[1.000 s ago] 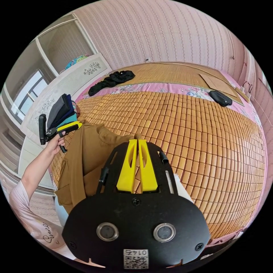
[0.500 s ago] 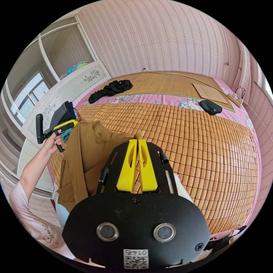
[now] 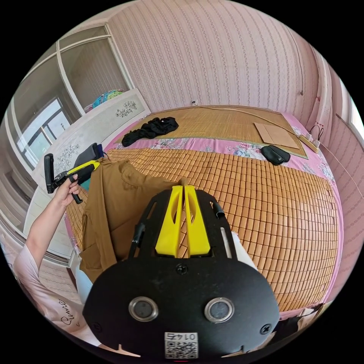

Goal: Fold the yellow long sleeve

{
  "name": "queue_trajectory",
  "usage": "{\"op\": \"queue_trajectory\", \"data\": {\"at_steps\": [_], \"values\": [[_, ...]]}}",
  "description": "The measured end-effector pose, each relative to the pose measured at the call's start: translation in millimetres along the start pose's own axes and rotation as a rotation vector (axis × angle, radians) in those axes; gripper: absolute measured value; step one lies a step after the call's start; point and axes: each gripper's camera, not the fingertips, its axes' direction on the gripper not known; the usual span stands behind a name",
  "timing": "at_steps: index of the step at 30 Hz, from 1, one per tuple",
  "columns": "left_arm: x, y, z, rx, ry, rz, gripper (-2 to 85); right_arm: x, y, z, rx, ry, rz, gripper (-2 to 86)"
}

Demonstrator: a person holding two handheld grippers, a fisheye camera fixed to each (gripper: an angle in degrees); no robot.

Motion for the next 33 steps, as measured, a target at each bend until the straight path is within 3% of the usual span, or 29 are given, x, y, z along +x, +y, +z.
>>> {"op": "queue_trajectory", "data": {"at_steps": [7, 14, 22, 29, 33], "values": [[-5, -20, -7, 0.026, -0.014, -0.012, -1.0, -2, -15, 0, 0.005, 0.043, -0.025, 0.1], [-17, 10, -24, -0.002, 0.099, 0.018, -1.0, 7, 30, -7, 0.029, -0.07, -0.067, 0.1], [0, 164, -102, -0.1, 0.256, 0.184, -1.0, 1, 177, -34, -0.046, -0.224, -0.146, 0.2], [20, 293, -109, -0.246, 0.289, 0.114, -1.0, -7, 292, -20, -0.151, -0.245, -0.084, 0.2], [24, 311, -127, -0.198, 0.279, 0.081, -1.0, -12, 310, -30, -0.105, -0.246, -0.073, 0.2]]}}
